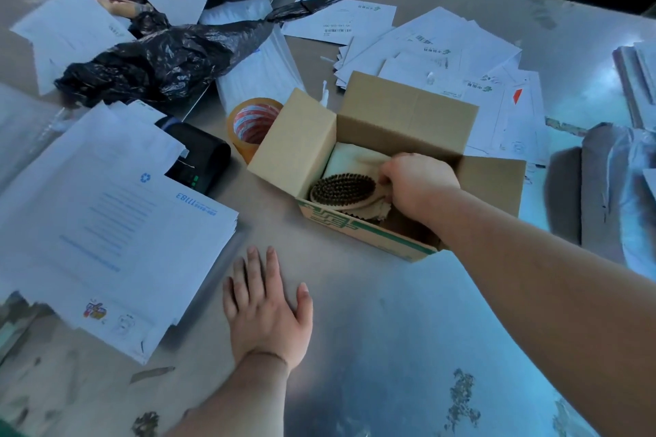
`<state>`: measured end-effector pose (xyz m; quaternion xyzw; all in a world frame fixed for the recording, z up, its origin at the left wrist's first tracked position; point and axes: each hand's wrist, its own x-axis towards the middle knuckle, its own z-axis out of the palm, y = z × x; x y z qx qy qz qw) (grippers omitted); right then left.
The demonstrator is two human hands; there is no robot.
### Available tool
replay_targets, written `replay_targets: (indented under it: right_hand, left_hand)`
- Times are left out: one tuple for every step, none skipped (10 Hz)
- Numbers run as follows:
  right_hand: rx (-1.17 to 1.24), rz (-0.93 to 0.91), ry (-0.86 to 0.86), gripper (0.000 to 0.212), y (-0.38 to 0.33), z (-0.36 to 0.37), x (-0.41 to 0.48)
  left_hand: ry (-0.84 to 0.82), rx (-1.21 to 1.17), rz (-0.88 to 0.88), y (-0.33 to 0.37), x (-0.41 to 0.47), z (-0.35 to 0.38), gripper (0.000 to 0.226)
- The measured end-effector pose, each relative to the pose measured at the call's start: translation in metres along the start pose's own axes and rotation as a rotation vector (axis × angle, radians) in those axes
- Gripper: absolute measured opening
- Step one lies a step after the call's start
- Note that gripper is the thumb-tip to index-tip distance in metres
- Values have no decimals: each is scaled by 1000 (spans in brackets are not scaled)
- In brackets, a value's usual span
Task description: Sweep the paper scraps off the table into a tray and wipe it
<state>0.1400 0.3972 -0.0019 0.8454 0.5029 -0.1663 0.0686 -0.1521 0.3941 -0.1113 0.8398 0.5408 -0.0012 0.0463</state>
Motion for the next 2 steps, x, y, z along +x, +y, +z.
replay_targets:
  right_hand:
    - [-4, -36, -4, 32, 5, -2, -9]
    - [166, 9, 115, 34, 13, -5, -34]
  left_hand:
    - [-6, -14, -12, -2, -1, 2, 78]
    - [-33, 29, -36, 0, 0, -1, 80]
